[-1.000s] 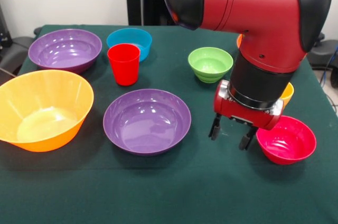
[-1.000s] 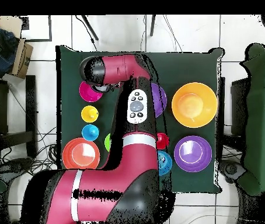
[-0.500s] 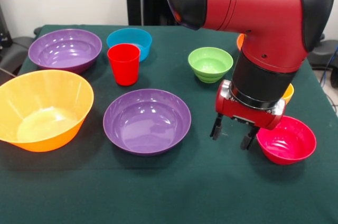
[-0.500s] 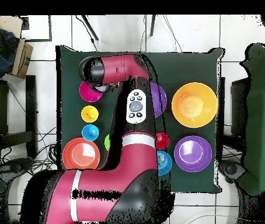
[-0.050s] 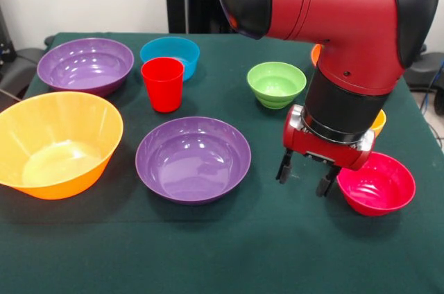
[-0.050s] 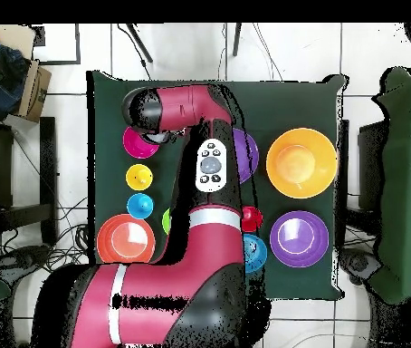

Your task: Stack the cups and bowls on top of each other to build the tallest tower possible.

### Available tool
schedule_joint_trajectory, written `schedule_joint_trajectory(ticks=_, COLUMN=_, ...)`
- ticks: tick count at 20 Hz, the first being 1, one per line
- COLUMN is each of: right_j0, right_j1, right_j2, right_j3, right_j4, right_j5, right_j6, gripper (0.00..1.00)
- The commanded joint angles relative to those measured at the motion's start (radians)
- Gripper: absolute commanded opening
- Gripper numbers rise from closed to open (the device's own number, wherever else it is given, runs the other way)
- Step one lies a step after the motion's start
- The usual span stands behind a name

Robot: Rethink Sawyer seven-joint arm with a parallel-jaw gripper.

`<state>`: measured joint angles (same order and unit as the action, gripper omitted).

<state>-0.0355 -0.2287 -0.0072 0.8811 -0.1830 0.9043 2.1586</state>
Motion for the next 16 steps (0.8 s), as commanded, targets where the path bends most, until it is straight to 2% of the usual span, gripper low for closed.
schedule_joint_trajectory(ticks=1, right_j0=0.023, right_j1=0.021, right_j2=0.053, right_j3=0.045, right_j4=-0.083, right_j5=0.045, right_j6=-0.174, gripper=1.00)
schedule_joint_trajectory(ticks=16, right_j0=0.045, right_j1=0.025, right_j2=0.044, right_j3=0.038, right_j4=-0.082, right_j5=0.051, right_j6=-0.153, gripper=1.00)
